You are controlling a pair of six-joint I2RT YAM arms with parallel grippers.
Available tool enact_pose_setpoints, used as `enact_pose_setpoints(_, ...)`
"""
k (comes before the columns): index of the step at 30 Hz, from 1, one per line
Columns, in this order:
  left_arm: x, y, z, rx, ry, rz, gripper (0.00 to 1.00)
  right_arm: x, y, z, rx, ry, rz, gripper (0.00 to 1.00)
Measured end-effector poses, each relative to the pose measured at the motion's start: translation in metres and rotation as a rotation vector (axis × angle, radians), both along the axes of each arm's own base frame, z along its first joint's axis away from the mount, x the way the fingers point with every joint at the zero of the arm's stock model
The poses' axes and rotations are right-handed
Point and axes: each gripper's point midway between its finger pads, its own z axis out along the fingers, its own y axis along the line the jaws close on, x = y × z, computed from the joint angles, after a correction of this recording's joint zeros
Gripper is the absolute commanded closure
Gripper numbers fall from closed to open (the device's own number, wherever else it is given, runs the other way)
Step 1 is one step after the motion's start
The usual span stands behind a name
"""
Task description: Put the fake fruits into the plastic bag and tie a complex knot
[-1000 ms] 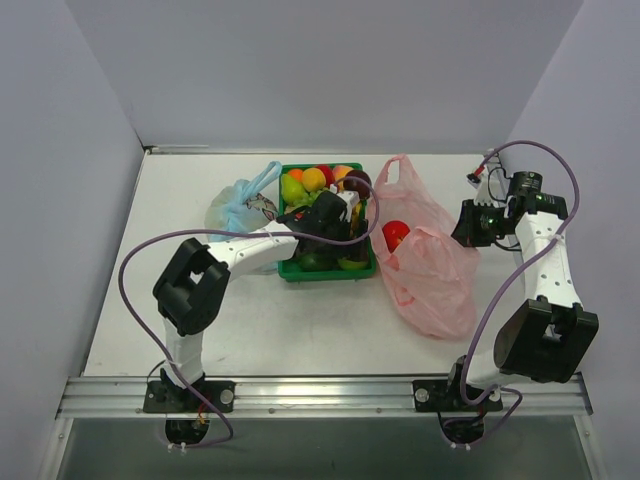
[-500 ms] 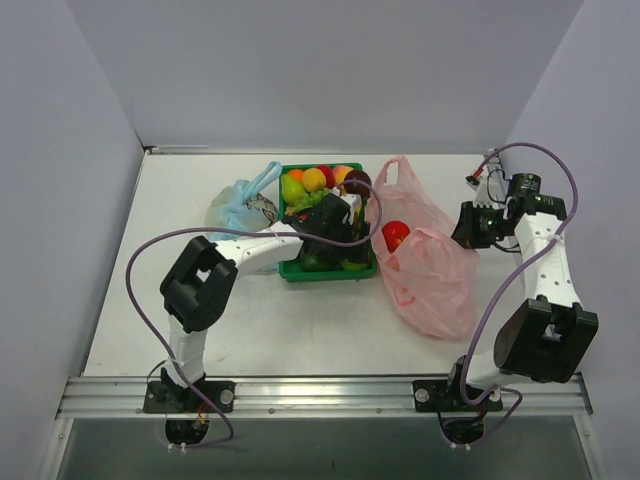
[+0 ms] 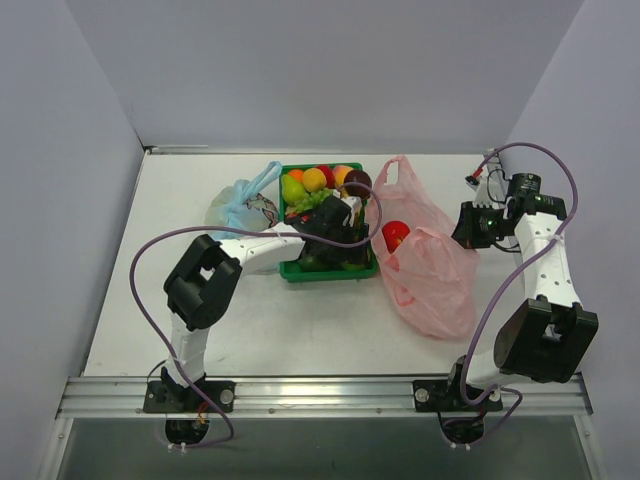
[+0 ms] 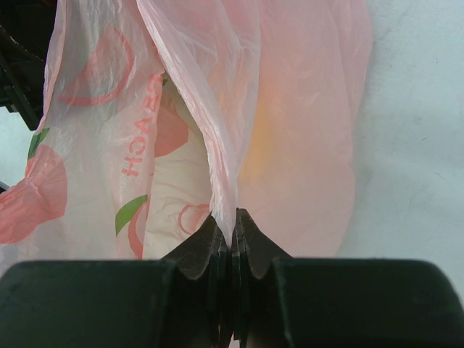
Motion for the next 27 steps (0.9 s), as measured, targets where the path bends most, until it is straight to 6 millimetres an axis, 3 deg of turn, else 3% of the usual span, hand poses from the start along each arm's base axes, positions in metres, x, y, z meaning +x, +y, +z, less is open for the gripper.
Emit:
enact_pose_setpoints(5, -0.001, 0.0, 0.008, -0.018, -0.016, -0.002, 0.26, 0.0, 0.0, 0.0, 0.0, 0.0, 0.001, 1.0)
enact_pose_setpoints(9, -0.002, 0.001, 0.03, -0.052, -0.052, -0.012, 0.26, 0.0, 0.0, 0.0, 0.0, 0.0, 0.001, 1.0)
enact_pose_setpoints(18, -0.003, 0.002, 0.093, -0.127, -0.173, -0.053, 0.24, 0.0, 0.0, 0.0, 0.0, 0.0, 0.001, 1.0)
enact_pose_setpoints(27, 0.006, -0.033, 0.17, -0.232, -0.345, -0.119, 0.21, 0.0, 0.001, 0.0, 0.003, -0.002, 0.004, 1.0)
